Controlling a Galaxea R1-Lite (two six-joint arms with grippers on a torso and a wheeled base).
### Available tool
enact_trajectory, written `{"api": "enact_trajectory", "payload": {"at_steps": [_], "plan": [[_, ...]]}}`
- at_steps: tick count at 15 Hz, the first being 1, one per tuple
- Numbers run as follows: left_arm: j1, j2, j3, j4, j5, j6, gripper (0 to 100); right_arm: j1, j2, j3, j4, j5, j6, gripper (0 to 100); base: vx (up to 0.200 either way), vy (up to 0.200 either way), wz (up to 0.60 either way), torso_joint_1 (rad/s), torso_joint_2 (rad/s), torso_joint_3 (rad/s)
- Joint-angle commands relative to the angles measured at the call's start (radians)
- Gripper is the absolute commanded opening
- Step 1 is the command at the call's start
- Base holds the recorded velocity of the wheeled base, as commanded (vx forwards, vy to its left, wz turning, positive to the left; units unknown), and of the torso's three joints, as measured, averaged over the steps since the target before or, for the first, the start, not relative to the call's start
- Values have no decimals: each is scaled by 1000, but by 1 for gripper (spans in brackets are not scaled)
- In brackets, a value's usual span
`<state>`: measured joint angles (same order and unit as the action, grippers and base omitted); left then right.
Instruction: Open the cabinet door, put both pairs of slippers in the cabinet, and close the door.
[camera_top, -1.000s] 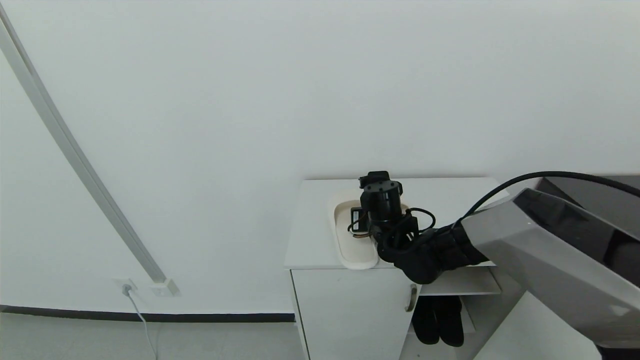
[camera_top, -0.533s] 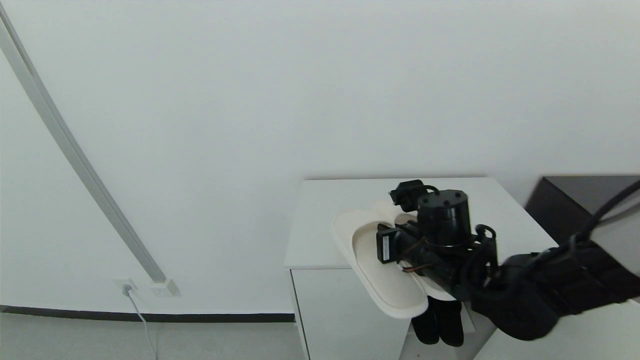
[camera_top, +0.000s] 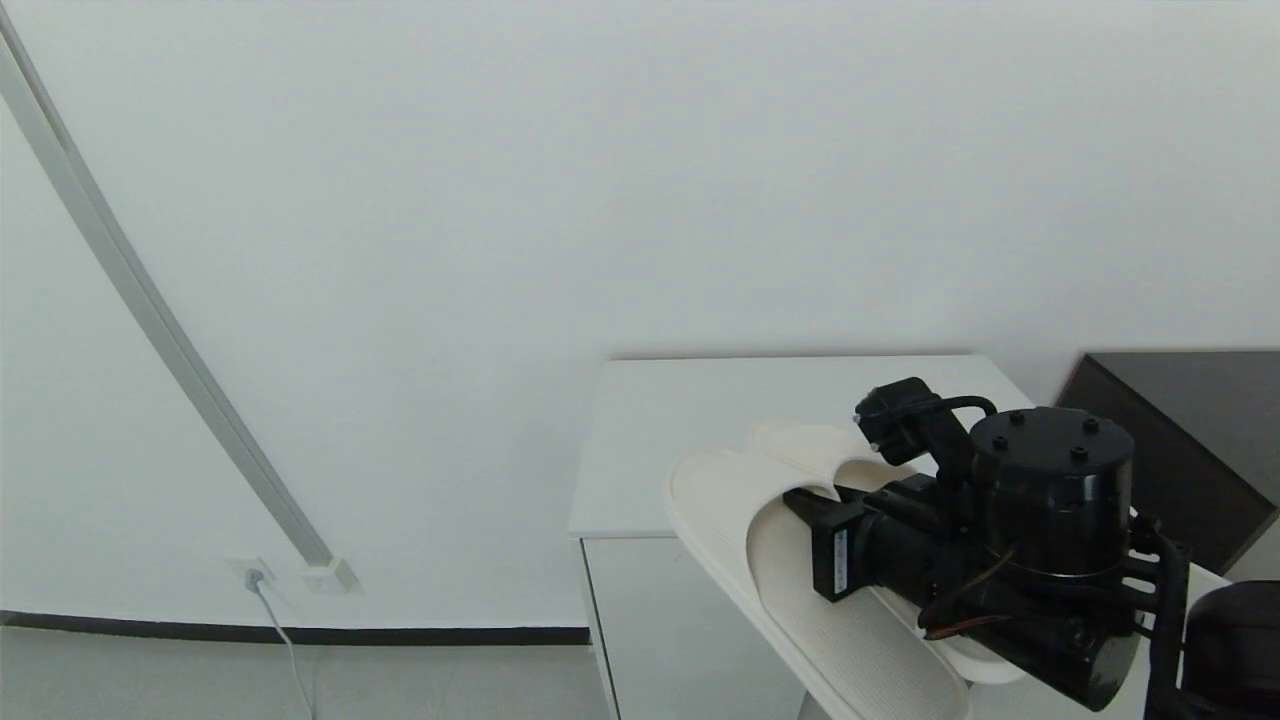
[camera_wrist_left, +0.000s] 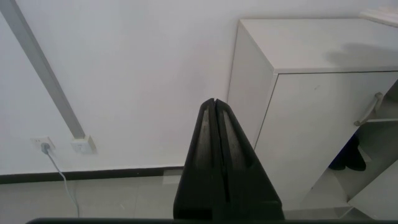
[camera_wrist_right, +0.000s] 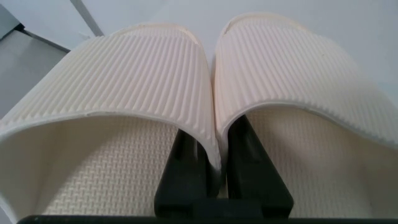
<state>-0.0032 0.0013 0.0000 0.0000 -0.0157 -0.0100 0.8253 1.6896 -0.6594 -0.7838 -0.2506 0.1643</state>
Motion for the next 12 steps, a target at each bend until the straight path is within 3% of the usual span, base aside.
{"api": "enact_trajectory", "payload": {"at_steps": [1,5,12], "plan": [[0,0,0,0,-1,1,0,5,-4,3,0,-1,0,0,0,0,0,0,0,0],[0,0,0,0,-3,1,0,5,-4,9,0,-1,1,0,0,0,0,0,0,0],[0,0,-2,0,-4,-2,0,14,-4,21,0,-2,-3,0,-200,0,0,1,4,2]]}}
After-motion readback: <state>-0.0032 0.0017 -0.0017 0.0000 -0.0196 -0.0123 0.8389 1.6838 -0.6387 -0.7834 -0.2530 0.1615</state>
